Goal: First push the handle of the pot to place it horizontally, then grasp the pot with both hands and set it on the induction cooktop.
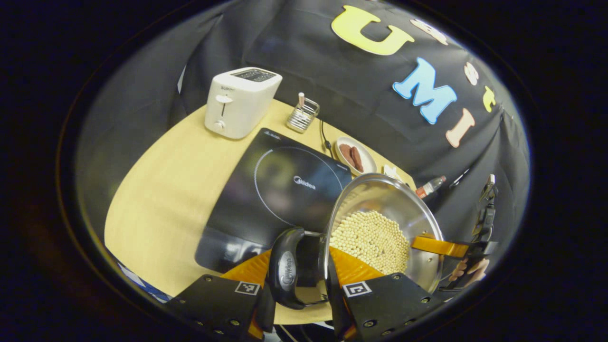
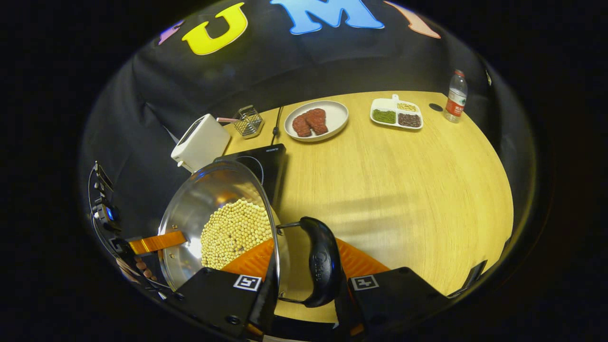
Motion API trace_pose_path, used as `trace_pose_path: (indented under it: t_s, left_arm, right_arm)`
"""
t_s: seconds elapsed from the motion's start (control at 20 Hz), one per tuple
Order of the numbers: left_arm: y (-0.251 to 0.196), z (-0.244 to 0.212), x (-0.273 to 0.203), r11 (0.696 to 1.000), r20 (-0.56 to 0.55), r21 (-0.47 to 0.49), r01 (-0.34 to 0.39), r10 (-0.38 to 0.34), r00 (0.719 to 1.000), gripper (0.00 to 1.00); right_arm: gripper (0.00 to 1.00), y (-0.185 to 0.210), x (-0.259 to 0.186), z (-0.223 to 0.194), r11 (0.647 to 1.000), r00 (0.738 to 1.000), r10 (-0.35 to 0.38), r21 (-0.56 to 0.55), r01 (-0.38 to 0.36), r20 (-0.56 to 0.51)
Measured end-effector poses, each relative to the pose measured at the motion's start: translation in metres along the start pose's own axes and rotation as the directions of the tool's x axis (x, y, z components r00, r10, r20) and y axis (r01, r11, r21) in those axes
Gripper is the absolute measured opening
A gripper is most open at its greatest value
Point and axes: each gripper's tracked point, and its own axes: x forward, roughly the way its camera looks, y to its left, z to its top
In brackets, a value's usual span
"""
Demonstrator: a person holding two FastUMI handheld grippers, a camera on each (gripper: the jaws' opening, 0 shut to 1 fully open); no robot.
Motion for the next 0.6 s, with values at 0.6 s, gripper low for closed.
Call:
trace_pose_path:
  t_s: [0.6]
  left_arm:
    - [0.026, 0.035, 0.000, 0.999, 0.063, 0.032, -0.017, 0.015, 0.998, 0.48]
  right_arm:
    - [0.51, -0.026, -0.023, 0.027, 0.999, 0.997, 0.054, -0.004, -0.054, 0.047]
